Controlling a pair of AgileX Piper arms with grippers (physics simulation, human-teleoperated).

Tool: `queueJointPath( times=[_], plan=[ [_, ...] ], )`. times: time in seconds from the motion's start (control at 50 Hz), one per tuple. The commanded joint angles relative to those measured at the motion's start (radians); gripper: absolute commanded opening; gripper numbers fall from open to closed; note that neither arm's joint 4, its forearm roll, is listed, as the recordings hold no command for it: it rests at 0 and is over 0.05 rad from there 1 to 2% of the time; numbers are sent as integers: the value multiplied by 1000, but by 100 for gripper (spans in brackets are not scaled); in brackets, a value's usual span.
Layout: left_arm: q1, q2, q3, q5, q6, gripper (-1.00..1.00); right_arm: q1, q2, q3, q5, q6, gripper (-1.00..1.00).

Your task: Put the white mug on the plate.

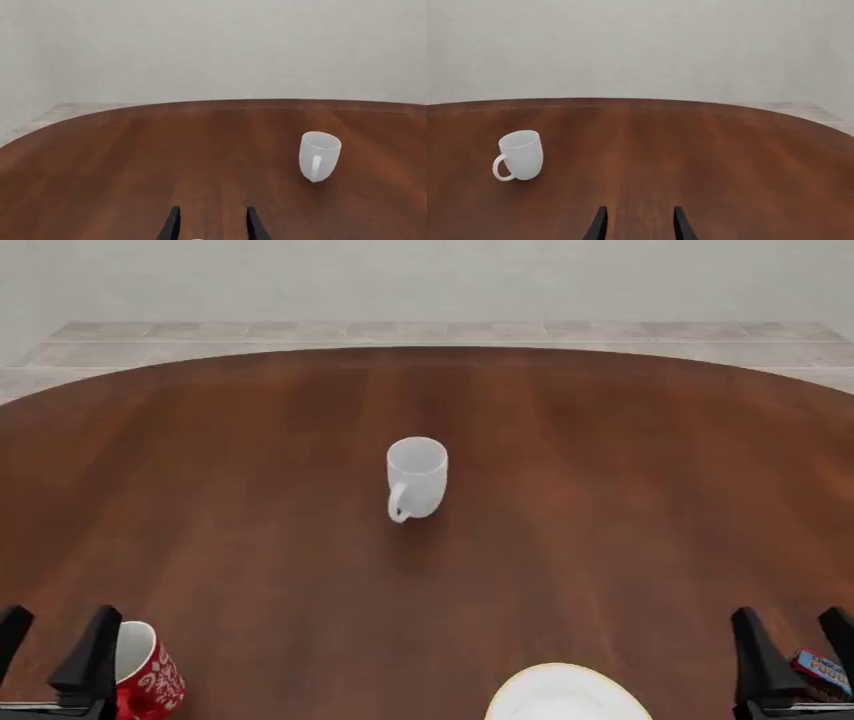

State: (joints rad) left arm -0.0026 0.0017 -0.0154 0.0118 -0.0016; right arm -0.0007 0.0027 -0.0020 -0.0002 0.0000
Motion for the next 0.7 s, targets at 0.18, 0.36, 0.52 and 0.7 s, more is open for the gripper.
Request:
queueJointPath(
  times=[0.18,0.36,0.52,0.7],
  plan=[
    [6,0,14,-21,23,100,1,5,-2,-3,0,100],
    [1,0,15,-17,45,100,1,7,-2,-4,0,100],
    [-14,1,15,-21,45,100,0,9,-3,-4,0,100],
    [-50,19,-13,-3,53,100,0,9,-4,-4,0,100]
  ],
)
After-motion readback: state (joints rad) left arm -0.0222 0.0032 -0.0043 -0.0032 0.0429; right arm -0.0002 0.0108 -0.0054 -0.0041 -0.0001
